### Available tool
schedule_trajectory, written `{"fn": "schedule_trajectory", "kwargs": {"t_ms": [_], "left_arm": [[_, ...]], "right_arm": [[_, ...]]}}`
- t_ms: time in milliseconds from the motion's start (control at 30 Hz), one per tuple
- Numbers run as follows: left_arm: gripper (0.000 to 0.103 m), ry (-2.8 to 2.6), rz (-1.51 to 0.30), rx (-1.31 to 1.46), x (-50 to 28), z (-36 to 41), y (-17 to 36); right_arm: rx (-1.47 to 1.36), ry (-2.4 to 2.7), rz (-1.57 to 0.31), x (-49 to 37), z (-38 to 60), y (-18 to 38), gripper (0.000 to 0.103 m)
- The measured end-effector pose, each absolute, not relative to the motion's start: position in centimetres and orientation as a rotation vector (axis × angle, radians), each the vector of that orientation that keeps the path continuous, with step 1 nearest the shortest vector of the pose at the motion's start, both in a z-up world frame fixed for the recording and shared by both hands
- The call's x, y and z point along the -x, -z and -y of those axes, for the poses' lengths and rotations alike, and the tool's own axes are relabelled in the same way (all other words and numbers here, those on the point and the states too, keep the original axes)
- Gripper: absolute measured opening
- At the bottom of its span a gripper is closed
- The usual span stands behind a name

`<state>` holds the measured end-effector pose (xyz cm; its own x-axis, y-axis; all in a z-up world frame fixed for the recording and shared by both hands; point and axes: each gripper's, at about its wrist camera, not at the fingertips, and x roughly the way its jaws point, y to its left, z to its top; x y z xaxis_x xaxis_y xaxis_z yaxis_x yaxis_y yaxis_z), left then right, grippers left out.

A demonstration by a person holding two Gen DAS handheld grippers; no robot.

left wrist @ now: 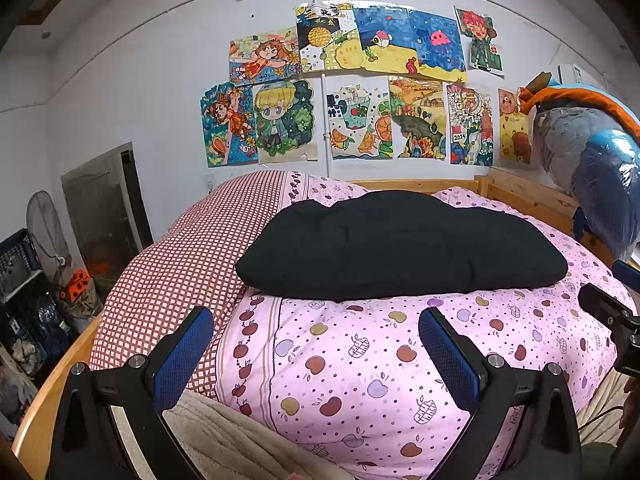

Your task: Fold large clothes

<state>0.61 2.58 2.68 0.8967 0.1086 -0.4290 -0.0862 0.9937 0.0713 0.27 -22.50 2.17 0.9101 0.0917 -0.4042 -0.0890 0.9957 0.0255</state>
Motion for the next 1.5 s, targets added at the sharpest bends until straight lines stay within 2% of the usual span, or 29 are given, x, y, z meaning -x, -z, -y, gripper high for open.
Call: {"fn": "schedule_trajectory", "kwargs": {"t_ms": [1500], "left_arm": [[0.103,-0.117,-0.477,-0.02,-1.0,-1.5,-2.0]], "right_arm": [[-0.013,-0.09,-0.434,-0.5,21.8,-1.7,0.101]]}}
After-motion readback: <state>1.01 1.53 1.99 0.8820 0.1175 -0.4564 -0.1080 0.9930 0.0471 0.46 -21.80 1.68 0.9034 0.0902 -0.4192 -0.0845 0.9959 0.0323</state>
